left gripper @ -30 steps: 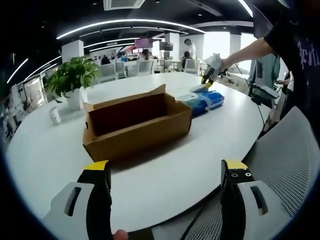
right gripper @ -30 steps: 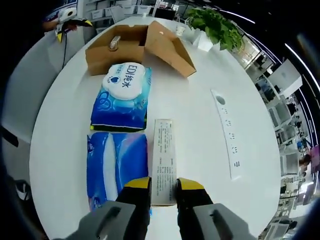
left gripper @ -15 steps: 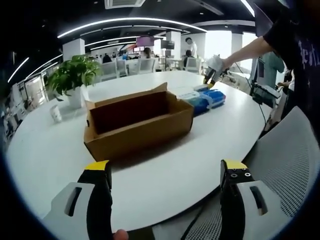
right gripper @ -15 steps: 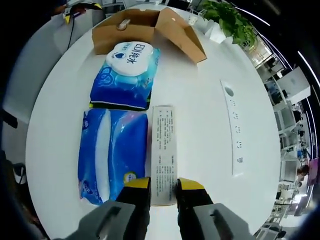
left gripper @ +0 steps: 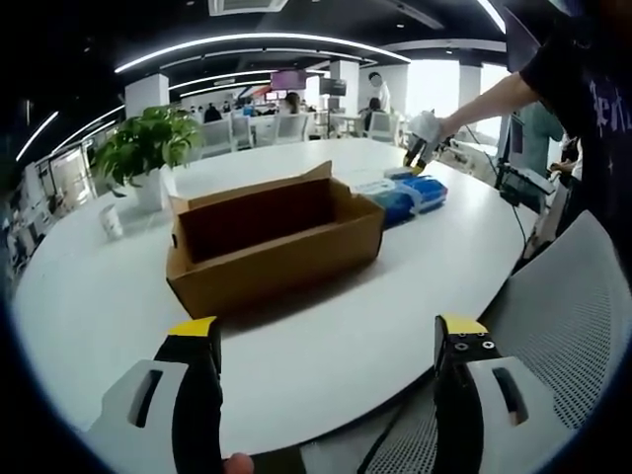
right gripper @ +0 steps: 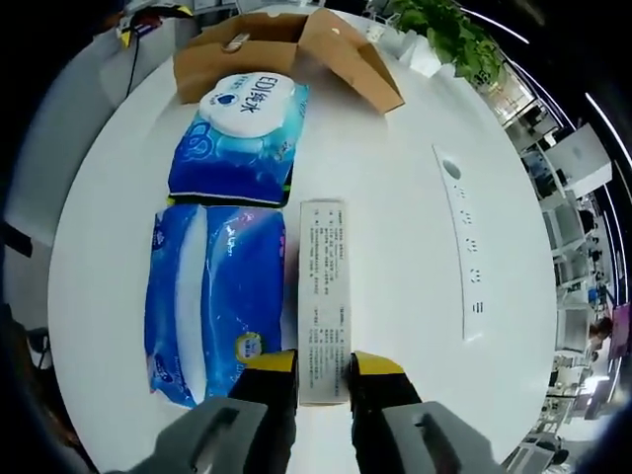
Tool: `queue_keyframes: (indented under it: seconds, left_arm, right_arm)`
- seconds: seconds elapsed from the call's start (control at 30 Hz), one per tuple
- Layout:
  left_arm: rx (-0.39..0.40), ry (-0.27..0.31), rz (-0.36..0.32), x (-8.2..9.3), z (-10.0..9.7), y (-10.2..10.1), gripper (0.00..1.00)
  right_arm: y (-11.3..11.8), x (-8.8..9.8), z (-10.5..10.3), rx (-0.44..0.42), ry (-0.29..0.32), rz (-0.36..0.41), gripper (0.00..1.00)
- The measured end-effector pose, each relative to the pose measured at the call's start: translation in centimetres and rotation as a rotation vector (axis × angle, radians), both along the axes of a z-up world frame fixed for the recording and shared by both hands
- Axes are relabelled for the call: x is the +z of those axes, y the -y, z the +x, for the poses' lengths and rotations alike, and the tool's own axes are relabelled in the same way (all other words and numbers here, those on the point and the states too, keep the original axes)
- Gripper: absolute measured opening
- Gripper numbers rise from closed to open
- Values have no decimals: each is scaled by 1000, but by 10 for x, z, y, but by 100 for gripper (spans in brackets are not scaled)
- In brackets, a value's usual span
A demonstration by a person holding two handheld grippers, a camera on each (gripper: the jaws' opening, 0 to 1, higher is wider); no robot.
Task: Operate the shoe box by opening the lid, removing the specified soft item, and placing it in the target area until the item is outside and the box remains undamaged.
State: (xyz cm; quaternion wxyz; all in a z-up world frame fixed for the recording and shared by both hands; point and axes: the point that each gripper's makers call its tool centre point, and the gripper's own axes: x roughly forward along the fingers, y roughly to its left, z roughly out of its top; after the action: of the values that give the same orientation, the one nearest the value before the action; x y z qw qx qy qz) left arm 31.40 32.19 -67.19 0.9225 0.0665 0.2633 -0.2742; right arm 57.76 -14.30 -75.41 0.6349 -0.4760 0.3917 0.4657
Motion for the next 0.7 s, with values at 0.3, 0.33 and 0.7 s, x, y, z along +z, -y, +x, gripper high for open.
queue_keyframes:
  seconds: [0.3, 0.33, 0.7]
  left_arm:
    - [1, -1, -1, 0, 0, 0, 88]
    - [1, -2, -1, -1, 0, 0, 88]
    - [4, -1, 1, 0, 0, 0, 88]
  right_arm:
    - [0, -1, 1, 7, -2, -8, 16]
    - [-1, -1, 1, 4, -3, -4, 16]
    - [0, -1, 3, -1, 2, -8, 17]
